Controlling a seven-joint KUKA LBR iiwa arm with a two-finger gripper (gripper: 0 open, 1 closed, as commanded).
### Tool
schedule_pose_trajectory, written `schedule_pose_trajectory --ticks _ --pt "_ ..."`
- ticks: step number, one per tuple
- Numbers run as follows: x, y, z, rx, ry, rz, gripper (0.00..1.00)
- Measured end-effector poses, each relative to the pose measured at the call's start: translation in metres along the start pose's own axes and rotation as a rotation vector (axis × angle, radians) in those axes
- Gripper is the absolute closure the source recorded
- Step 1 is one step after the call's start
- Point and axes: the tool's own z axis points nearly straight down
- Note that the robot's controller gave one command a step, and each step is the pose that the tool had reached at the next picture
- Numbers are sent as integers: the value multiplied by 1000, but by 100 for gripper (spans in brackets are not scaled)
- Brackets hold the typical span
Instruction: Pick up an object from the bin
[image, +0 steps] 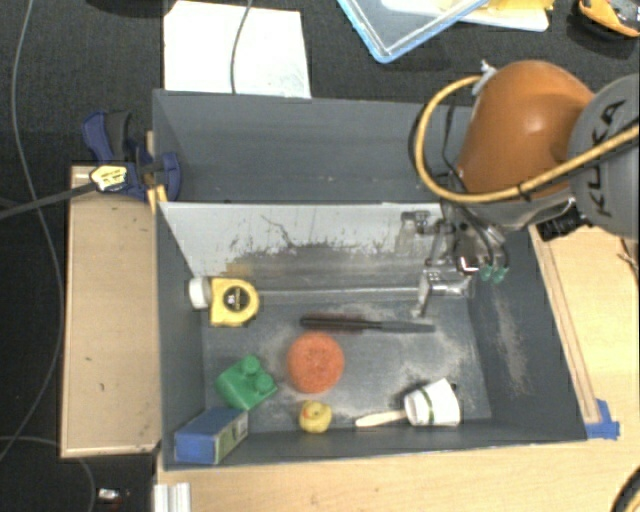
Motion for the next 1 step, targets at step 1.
schedule_pose_trajectory --ticks 1 --pt "-1 0 -5 0 -8 0 0"
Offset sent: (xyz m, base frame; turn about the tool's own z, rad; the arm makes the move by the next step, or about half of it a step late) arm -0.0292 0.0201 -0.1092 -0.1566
